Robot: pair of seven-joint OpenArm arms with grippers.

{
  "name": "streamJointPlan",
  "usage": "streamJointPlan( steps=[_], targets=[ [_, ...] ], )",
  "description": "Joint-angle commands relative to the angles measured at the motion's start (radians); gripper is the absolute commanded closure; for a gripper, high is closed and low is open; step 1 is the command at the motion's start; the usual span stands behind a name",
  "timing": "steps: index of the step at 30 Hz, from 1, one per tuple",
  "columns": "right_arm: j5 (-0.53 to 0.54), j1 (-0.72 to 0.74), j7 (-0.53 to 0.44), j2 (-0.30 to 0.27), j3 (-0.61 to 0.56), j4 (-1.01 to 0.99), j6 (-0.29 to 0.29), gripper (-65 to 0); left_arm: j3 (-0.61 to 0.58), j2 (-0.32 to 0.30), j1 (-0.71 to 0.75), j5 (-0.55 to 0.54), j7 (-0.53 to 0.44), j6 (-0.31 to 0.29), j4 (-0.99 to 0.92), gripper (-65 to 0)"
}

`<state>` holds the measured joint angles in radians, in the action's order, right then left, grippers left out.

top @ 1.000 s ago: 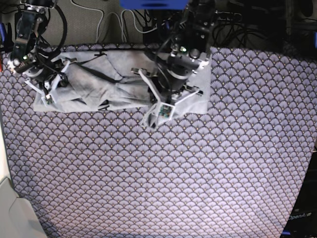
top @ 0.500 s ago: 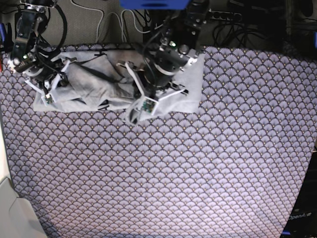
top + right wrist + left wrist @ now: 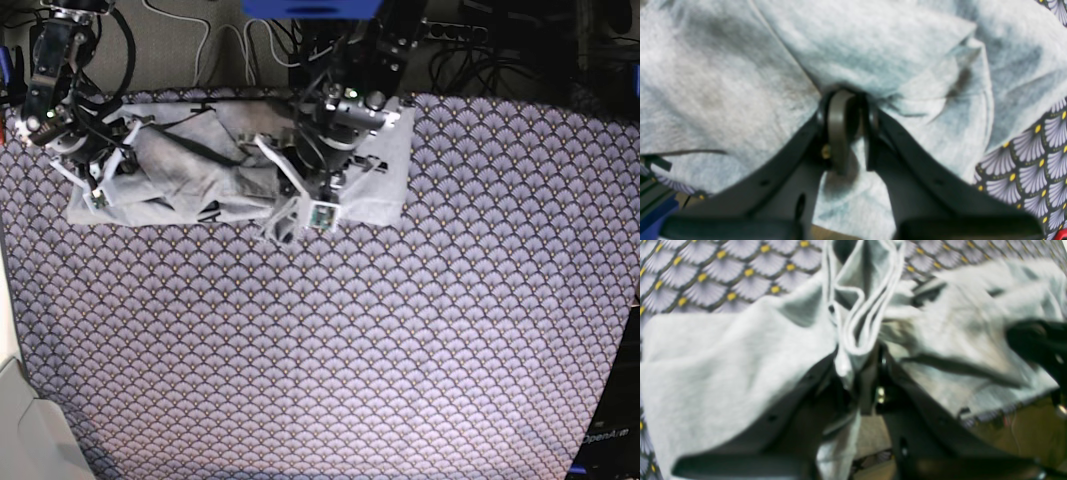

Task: Fold the T-shirt properly
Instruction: 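Carry the band's end with the left gripper toward the right gripper, then lower the folded end onto the shirt and adjust with the left gripper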

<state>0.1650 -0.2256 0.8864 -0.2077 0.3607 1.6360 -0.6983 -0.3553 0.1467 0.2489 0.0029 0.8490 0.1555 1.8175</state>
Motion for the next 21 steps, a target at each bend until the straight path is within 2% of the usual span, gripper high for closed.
streamJointPlan(
  steps=[1,7,16,18,21],
  targets=[
    [-0.026,-0.007,0.035,-0.011,0.002,0.000,0.000,-6.9,-0.003,0.010,-0.004,-0.004,-0.020,0.011,0.015,-0.4],
    [-0.026,-0.007,0.035,-0.006,0.002,0.000,0.000,-6.9,-0.004,0.010,-0.004,-0.074,-0.018,0.026,0.017,-0.5],
    [-0.026,-0.008,0.035,-0.006,0.002,0.000,0.000,-6.9,-0.026,0.010,-0.010,-0.083,-0.020,0.023,0.017,-1.0],
    [-0.026,-0.010,0.035,-0.006,0.002,0.000,0.000,-6.9,-0.032,0.010,-0.010,-0.083,-0.020,0.023,0.018,-5.3],
    [-0.026,-0.014,0.035,-0.006,0.002,0.000,0.000,-6.9,-0.037,0.010,-0.010,-0.083,-0.015,0.023,0.023,-17.6]
  ],
)
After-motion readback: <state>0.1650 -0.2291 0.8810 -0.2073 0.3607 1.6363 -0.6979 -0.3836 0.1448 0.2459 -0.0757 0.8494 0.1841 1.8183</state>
